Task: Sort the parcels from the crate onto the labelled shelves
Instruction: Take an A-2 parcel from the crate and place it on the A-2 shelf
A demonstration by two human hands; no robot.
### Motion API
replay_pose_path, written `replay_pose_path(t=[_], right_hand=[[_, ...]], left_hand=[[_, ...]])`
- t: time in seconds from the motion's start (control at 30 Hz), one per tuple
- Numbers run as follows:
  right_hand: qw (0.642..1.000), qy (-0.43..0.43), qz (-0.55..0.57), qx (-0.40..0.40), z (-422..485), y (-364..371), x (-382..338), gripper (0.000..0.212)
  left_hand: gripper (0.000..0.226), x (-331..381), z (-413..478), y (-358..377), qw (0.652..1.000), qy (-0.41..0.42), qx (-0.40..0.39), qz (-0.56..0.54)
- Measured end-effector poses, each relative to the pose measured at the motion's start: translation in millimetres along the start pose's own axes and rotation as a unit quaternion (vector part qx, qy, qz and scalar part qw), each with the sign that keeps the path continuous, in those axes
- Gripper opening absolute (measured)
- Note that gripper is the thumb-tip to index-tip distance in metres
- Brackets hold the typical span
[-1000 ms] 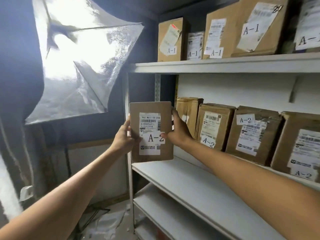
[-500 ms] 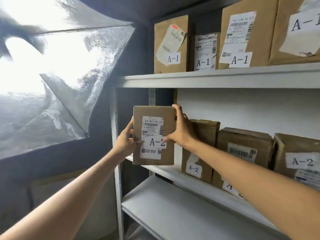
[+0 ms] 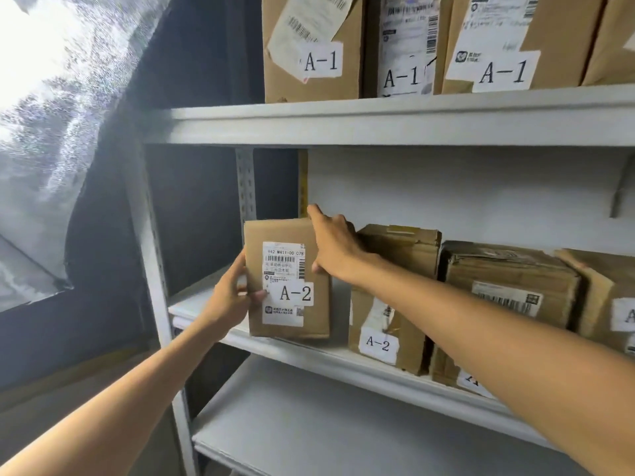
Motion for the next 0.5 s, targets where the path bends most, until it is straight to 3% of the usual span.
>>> replay_pose_path(t=[0.2,0.27,0.33,0.5], right_hand=[[0.987,0.016,-0.16,0.021,-4,-3,-5,0.067],[0.978,0.001,-0.204,0.029,-3,-9,-7,0.053],[0.981,-0.011,-0.195,0.017,-1,-12,-5,0.043],[0.983,-0.021,-0.183,-0.004,-14,-16,2,0.049]], left_hand=[[0.071,-1,14,5,0.999,0.0,-0.047,-0.002],[0.07,-3,12,11,0.998,0.005,-0.064,-0.006],[0.071,-2,11,21,0.997,0.014,-0.08,-0.007],[0.07,1,14,41,0.994,0.002,-0.106,-0.012]])
Point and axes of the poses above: each hand's wrist, its own z-axis towards the middle knuckle, its own y-axis out of the palm, x = y × z, the point moved 4 cm from there along z, towards the middle knuckle, and after that the axes turned 7 degrees about -y, right-handed, at the moved point
